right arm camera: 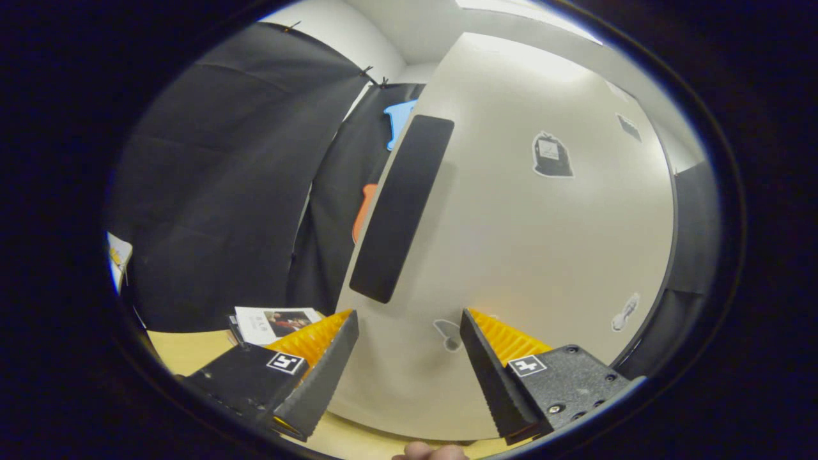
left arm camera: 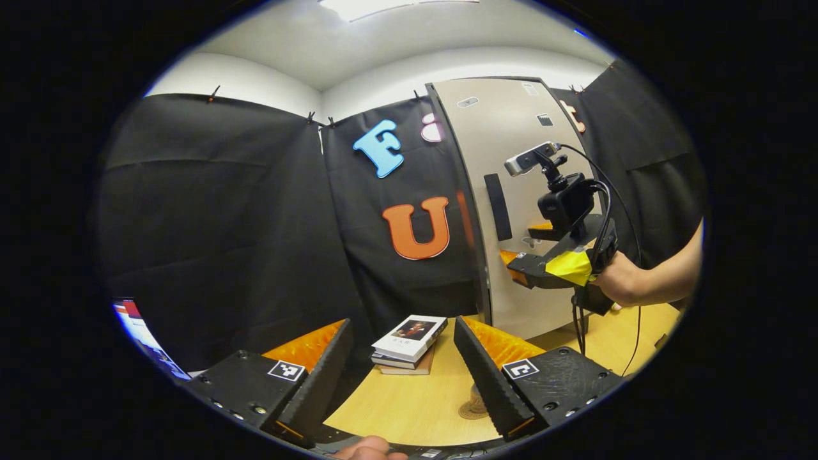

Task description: Open the cabinet door with the right hand, grasp the bottle in the cabinet with the left hand and place it on the coaster, then close the cabinet door with the right hand.

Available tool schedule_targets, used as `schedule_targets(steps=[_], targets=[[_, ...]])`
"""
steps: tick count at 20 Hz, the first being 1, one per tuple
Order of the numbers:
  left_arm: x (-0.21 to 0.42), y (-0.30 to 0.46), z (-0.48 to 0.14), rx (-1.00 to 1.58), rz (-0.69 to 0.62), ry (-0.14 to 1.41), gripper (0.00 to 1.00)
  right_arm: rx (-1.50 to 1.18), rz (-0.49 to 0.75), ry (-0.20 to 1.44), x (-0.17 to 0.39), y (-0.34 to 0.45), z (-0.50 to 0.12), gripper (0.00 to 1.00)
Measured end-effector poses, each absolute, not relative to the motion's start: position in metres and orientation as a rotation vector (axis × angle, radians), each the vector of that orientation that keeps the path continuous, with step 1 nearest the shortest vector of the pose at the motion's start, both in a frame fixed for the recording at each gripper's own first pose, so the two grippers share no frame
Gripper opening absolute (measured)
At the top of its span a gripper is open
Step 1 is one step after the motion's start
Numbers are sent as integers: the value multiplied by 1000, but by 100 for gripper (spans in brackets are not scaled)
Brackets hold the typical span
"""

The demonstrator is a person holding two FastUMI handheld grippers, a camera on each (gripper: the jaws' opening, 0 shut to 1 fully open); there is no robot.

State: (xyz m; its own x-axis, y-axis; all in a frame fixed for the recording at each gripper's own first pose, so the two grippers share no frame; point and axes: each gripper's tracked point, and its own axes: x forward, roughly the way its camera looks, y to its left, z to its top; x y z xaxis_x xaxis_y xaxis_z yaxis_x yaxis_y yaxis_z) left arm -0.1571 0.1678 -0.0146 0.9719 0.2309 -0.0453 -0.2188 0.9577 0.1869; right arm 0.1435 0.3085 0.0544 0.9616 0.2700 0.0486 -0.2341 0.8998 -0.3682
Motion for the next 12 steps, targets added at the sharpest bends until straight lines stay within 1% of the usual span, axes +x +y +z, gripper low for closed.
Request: schedule_targets(steps=[1,2,3,4,9,12], targets=[[-150,165,-14,180,205,59,96,-354,242,-96,144,299,56,100],[-141,160,-15,172,176,58,100,-330,227,-94,138,289,59,100],[-131,153,-19,158,140,55,100,-307,212,-89,128,278,60,100],[-120,143,-22,138,92,54,96,-291,186,-75,118,264,59,100],[-65,98,-35,75,-102,41,96,-164,4,-57,56,178,61,100],[-32,74,-36,7,-146,29,96,-102,-90,-58,27,138,56,100]])
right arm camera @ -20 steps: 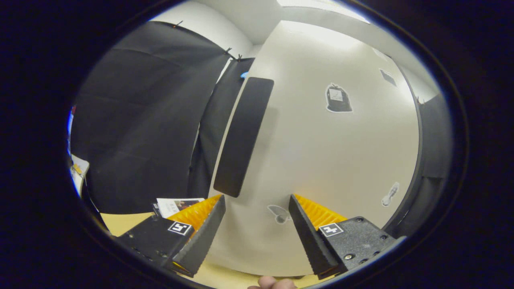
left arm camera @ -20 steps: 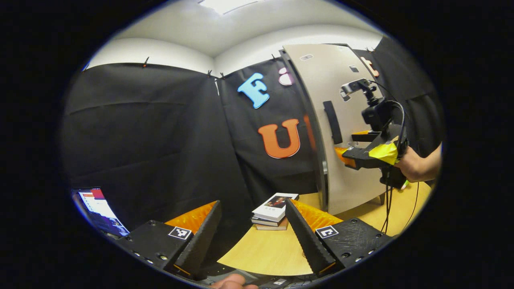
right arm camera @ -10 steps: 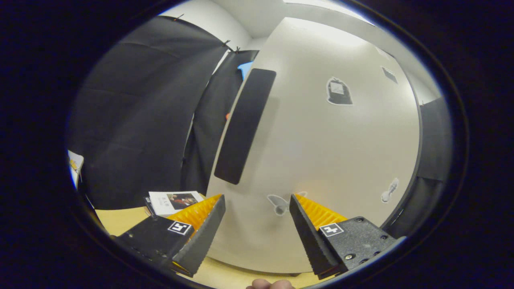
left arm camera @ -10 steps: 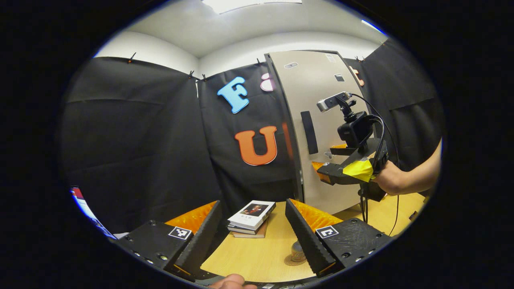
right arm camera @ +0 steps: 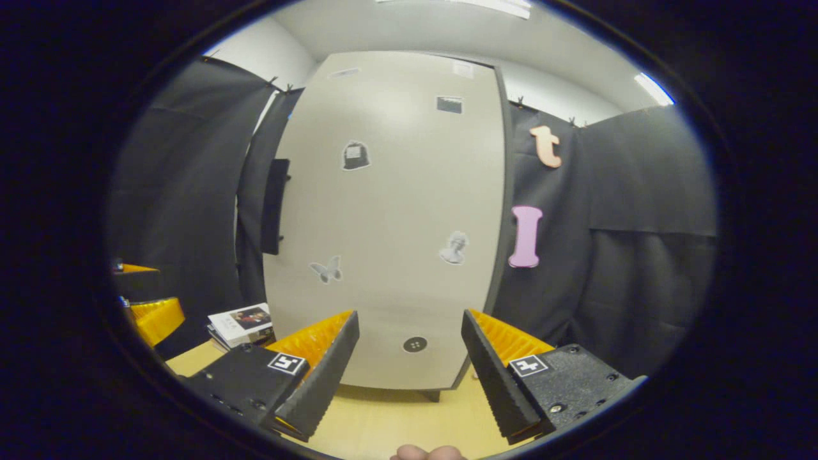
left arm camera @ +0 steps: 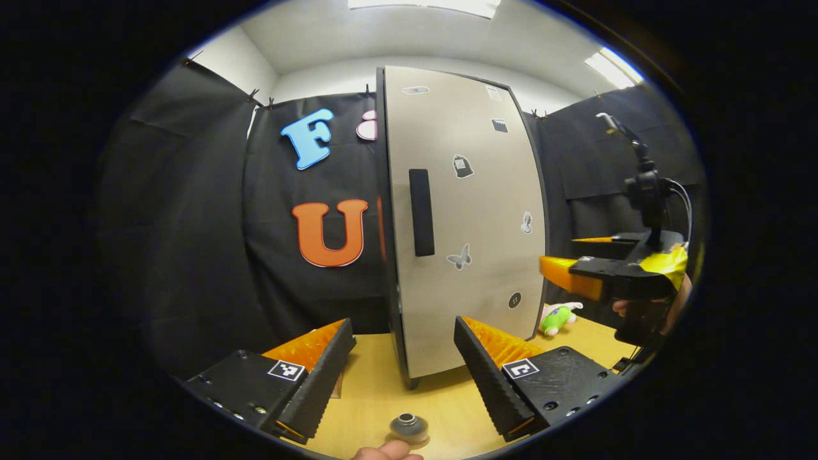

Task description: Open the cabinet door with the right hand, grasp the bottle in the cabinet with the left hand and place it on the coaster, then close the cabinet door with the right hand.

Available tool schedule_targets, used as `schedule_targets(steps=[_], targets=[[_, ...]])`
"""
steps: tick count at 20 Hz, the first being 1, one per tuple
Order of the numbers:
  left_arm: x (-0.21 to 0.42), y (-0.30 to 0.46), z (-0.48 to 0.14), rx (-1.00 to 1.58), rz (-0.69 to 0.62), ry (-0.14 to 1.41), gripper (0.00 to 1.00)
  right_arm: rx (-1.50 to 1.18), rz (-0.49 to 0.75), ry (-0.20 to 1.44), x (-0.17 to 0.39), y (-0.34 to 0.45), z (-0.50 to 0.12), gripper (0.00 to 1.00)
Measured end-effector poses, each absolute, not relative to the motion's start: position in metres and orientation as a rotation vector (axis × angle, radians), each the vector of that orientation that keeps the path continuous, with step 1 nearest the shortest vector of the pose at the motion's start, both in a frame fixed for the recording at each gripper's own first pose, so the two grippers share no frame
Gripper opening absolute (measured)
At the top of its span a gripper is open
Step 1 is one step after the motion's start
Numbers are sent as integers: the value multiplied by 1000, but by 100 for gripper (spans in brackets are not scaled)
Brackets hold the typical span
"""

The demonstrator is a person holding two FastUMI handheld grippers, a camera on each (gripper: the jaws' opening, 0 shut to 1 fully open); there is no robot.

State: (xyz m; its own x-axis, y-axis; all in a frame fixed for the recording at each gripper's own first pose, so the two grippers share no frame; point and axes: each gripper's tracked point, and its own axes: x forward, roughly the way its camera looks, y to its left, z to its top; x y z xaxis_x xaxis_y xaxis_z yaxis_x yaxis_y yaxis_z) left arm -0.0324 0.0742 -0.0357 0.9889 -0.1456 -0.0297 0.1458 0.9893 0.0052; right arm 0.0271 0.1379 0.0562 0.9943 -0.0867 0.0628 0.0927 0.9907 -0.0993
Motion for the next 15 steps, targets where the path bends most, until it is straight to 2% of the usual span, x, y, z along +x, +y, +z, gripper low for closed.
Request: schedule_targets(steps=[1,2,4,12,15], targets=[[-22,67,-38,-22,-147,34,100,-100,-110,-42,20,128,52,100],[-13,64,-38,-43,-127,38,96,-100,-131,-41,15,118,51,100],[0,65,-29,-15,-49,32,96,-77,-140,-75,10,105,60,100],[0,35,-23,-7,105,25,97,8,-24,-84,22,78,64,100],[-5,17,-16,20,99,25,97,66,10,-17,23,71,56,100]])
